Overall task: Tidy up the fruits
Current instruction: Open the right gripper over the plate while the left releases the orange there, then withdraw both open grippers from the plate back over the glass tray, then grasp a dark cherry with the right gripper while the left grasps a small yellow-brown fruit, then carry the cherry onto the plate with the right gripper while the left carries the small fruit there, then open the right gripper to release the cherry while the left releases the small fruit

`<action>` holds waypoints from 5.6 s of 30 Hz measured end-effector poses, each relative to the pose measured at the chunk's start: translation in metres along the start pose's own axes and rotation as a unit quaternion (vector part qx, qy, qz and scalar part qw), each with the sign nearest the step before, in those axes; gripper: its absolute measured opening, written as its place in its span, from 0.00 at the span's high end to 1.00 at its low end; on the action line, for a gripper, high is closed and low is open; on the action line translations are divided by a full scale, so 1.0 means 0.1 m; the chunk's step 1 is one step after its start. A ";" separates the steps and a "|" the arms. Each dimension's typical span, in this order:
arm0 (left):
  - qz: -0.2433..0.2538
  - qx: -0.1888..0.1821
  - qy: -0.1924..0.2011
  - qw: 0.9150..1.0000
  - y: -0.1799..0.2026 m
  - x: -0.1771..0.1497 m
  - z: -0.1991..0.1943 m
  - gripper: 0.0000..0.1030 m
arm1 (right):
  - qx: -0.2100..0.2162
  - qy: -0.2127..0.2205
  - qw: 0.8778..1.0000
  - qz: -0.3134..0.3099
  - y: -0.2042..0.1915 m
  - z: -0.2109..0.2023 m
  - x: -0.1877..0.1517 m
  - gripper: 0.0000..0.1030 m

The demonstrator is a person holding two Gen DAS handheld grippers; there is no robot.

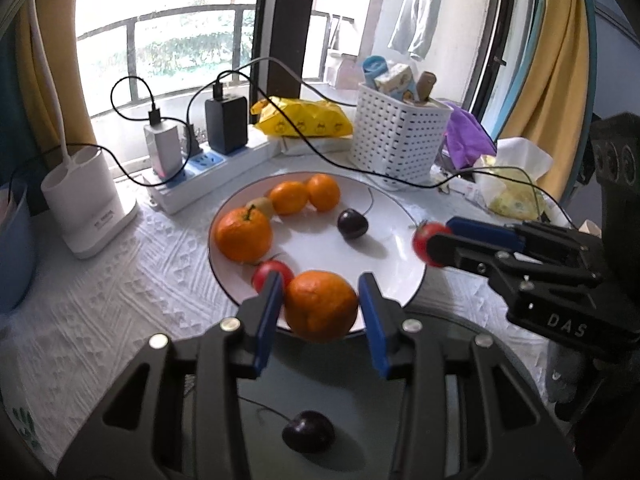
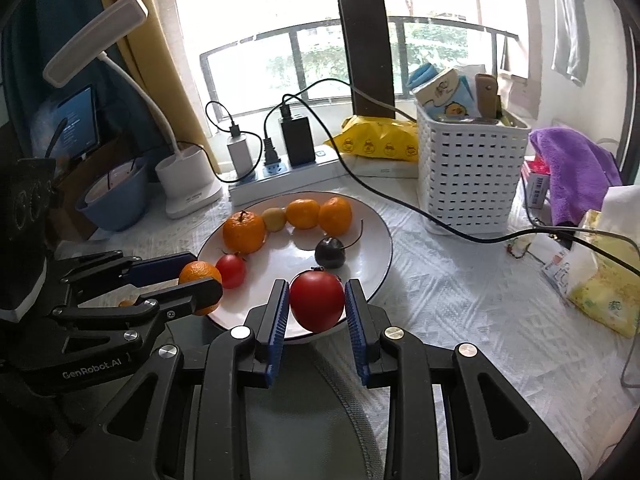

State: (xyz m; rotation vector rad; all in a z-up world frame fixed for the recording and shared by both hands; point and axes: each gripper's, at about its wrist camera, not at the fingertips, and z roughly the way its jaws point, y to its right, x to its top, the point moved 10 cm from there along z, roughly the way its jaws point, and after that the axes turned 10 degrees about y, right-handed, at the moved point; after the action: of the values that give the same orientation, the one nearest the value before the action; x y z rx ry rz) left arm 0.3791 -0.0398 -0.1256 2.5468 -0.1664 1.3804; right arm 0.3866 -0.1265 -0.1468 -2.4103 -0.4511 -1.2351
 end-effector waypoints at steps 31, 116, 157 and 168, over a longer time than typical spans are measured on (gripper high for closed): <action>-0.034 0.057 0.037 0.997 -0.64 -0.22 -0.89 0.55 | 0.010 -0.013 1.000 -0.025 -0.52 -0.25 -0.16 0.69; 0.040 0.021 -0.012 0.999 -0.08 -0.30 -0.50 0.75 | 0.020 -0.036 0.999 -0.011 -0.45 -0.23 -0.37 0.70; 0.006 0.033 0.000 0.999 -0.21 0.00 -0.13 0.72 | 0.014 -0.018 1.000 0.011 -0.08 -0.16 -0.15 0.70; -0.027 0.067 0.004 0.997 -0.65 -0.13 -0.27 0.71 | 0.041 -0.036 0.998 -0.025 -0.49 0.20 -0.11 0.70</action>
State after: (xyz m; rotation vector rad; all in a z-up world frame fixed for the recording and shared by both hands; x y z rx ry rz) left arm 0.3637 0.0302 -0.1327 2.6334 -0.0033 1.4258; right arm 0.3717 -0.0751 -0.1568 -2.3937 -0.5760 -1.1318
